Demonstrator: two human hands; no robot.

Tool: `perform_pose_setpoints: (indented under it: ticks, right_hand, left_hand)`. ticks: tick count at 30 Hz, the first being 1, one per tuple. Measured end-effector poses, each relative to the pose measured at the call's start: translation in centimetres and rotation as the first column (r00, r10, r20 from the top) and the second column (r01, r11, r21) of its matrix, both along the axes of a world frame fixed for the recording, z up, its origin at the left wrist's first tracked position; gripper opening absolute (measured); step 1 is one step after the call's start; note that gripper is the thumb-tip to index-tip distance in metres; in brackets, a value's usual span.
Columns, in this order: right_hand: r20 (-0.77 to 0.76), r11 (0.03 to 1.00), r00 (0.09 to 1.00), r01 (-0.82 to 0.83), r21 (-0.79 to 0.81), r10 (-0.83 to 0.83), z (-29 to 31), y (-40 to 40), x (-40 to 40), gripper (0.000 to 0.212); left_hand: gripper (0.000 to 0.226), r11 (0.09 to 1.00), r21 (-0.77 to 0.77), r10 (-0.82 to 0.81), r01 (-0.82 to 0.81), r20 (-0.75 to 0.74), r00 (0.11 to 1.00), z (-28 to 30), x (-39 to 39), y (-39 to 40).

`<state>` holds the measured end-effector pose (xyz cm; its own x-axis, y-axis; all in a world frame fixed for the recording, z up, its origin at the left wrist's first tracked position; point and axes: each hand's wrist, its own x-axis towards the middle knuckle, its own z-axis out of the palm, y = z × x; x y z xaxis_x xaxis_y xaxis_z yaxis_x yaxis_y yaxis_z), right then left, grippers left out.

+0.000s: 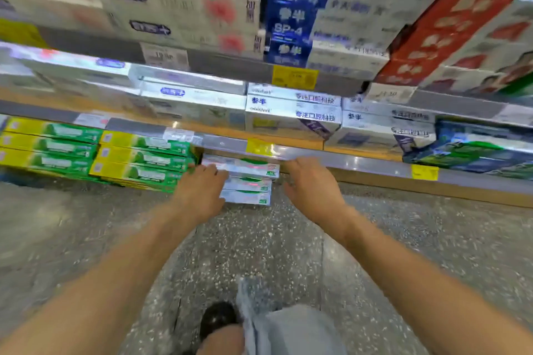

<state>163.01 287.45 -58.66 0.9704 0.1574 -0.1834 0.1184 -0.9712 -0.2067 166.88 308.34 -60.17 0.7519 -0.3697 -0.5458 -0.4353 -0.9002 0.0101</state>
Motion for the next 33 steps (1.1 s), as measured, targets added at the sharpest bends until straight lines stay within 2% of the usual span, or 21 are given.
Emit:
perform_pose_setpoints:
  ticks: [2, 5, 7, 11, 14, 17, 19, 22, 24, 27, 29, 33]
  right_hand:
    - [0.034, 1.0, 0.999, -0.018, -0.008, 0.018, -5.7, -0.2, 2.0, 0.036]
    - [-0.034, 0.997, 0.996, -0.077, -0.024, 0.076, -13.9, -0.1, 4.3, 0.033]
    - [-0.136, 0.987, 0.98, -0.154, -0.044, 0.147, -18.2, 0.1, 5.5, 0.034]
    - [-0.128, 0.963, 0.959, -0.261, -0.061, 0.252, -23.5, 0.8, 7.1, 0.04]
    - [-0.037, 0.969, 0.973, -0.229, -0.093, 0.227, -25.5, 1.1, 7.4, 0.045]
    - [0.041, 0.984, 0.986, -0.157, -0.081, 0.161, -26.1, 1.8, 7.2, 0.048]
    - [0.049, 0.983, 0.99, -0.123, -0.139, 0.131, -26.1, 2.2, 7.0, 0.05]
    - [0.059, 0.981, 0.993, -0.087, -0.174, 0.099, -26.0, 2.6, 6.9, 0.046]
    - [0.017, 0.991, 0.997, -0.068, -0.116, 0.071, -25.6, 2.5, 6.3, 0.047]
    - [0.061, 0.994, 0.994, -0.089, -0.064, 0.093, -25.0, 1.9, 3.4, 0.052]
    - [0.094, 0.993, 0.989, -0.11, -0.033, 0.112, -24.7, 2.1, 1.0, 0.053]
    - [-0.062, 0.974, 0.973, -0.224, -0.027, 0.222, -26.7, 3.6, -1.7, 0.052]
  left_hand:
    - [0.052, 1.0, 0.013, -0.013, 0.012, 0.034, 0.999, -6.2, 1.4, -0.1]
    - [0.056, 0.996, 0.066, -0.064, 0.06, 0.063, 0.996, -13.6, 3.8, -0.6]
    - [0.059, 0.996, 0.062, -0.073, 0.068, 0.092, 0.993, -17.3, 5.1, -1.1]
    - [0.053, 0.997, 0.045, -0.075, 0.066, 0.235, 0.969, -22.1, 7.0, -1.0]
    - [0.054, 0.996, 0.051, -0.087, 0.074, 0.364, 0.927, -24.0, 7.4, -0.8]
    - [0.064, 0.998, 0.023, -0.061, 0.057, 0.429, 0.901, -25.4, 7.1, -0.4]
    - [0.064, 0.999, -0.028, -0.025, 0.042, 0.454, 0.891, -25.7, 6.9, -0.2]
    - [0.053, 0.993, -0.062, -0.067, 0.096, 0.364, 0.929, -25.1, 6.8, -0.7]
    - [0.048, 0.988, -0.108, -0.07, 0.106, 0.291, 0.954, -24.8, 6.3, -0.7]
    - [0.057, 0.944, -0.257, -0.098, 0.207, 0.38, 0.92, -24.5, 3.9, 0.8]
    - [0.066, 0.903, -0.348, -0.114, 0.253, 0.375, 0.92, -25.5, 1.8, 2.3]
    - [0.073, 0.905, -0.35, -0.126, 0.24, 0.319, 0.939, -27.9, -1.6, 4.4]
